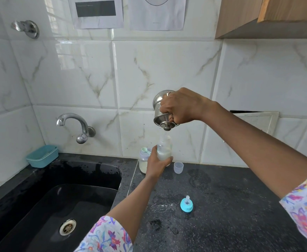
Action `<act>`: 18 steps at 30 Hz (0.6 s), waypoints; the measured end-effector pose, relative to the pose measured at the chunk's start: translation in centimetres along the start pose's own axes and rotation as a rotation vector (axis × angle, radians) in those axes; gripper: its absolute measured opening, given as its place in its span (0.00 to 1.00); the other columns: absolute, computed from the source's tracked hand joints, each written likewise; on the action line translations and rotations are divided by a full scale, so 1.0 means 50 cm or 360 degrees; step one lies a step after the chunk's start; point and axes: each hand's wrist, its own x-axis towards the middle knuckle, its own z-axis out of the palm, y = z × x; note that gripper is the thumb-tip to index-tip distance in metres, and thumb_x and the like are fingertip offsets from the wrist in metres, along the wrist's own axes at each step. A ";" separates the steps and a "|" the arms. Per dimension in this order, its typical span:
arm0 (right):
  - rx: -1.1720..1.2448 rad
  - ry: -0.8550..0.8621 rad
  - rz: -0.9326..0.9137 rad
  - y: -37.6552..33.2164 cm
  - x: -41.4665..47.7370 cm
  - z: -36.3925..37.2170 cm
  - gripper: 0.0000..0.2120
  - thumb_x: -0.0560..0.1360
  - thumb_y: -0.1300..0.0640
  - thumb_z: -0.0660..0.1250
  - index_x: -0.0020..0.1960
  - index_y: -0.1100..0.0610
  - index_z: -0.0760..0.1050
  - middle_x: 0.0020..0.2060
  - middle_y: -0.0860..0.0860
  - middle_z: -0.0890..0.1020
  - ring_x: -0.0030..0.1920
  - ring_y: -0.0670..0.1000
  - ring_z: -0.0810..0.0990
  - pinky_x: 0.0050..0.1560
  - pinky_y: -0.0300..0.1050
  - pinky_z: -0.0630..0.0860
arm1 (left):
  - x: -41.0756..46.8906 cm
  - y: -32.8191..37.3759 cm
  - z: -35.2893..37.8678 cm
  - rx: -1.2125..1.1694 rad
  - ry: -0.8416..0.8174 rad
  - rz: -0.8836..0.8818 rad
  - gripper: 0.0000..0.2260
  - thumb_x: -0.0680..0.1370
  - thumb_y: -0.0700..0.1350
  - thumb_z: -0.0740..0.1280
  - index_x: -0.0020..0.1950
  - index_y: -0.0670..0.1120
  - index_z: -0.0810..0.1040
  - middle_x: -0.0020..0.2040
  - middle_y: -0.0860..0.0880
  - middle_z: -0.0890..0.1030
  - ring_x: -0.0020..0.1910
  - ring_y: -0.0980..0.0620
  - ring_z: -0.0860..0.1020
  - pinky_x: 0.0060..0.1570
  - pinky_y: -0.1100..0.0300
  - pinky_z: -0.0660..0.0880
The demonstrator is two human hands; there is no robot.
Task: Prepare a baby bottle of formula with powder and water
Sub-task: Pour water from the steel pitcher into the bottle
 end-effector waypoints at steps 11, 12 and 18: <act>0.0034 -0.0014 -0.0003 -0.002 0.002 0.008 0.06 0.72 0.58 0.60 0.44 0.56 0.75 0.47 0.48 0.79 0.50 0.53 0.75 0.29 0.39 0.52 | 0.004 0.001 0.000 0.0002 0.0035 0.0019 0.27 0.71 0.40 0.72 0.67 0.46 0.65 0.54 0.50 0.74 0.52 0.51 0.73 0.40 0.68 0.69; 0.0030 -0.0019 -0.0003 -0.002 0.002 0.007 0.06 0.72 0.57 0.60 0.44 0.56 0.75 0.47 0.48 0.79 0.50 0.52 0.75 0.29 0.39 0.52 | 0.004 0.001 0.000 0.0001 0.0033 0.0017 0.27 0.71 0.40 0.72 0.67 0.46 0.65 0.55 0.50 0.74 0.53 0.51 0.73 0.42 0.67 0.69; 0.0007 -0.0005 -0.0009 -0.001 0.002 0.004 0.06 0.72 0.58 0.60 0.44 0.56 0.76 0.48 0.48 0.79 0.51 0.53 0.75 0.28 0.40 0.52 | 0.007 -0.002 0.001 0.0002 0.0039 0.0020 0.28 0.71 0.41 0.72 0.67 0.47 0.65 0.56 0.49 0.75 0.54 0.49 0.74 0.44 0.64 0.70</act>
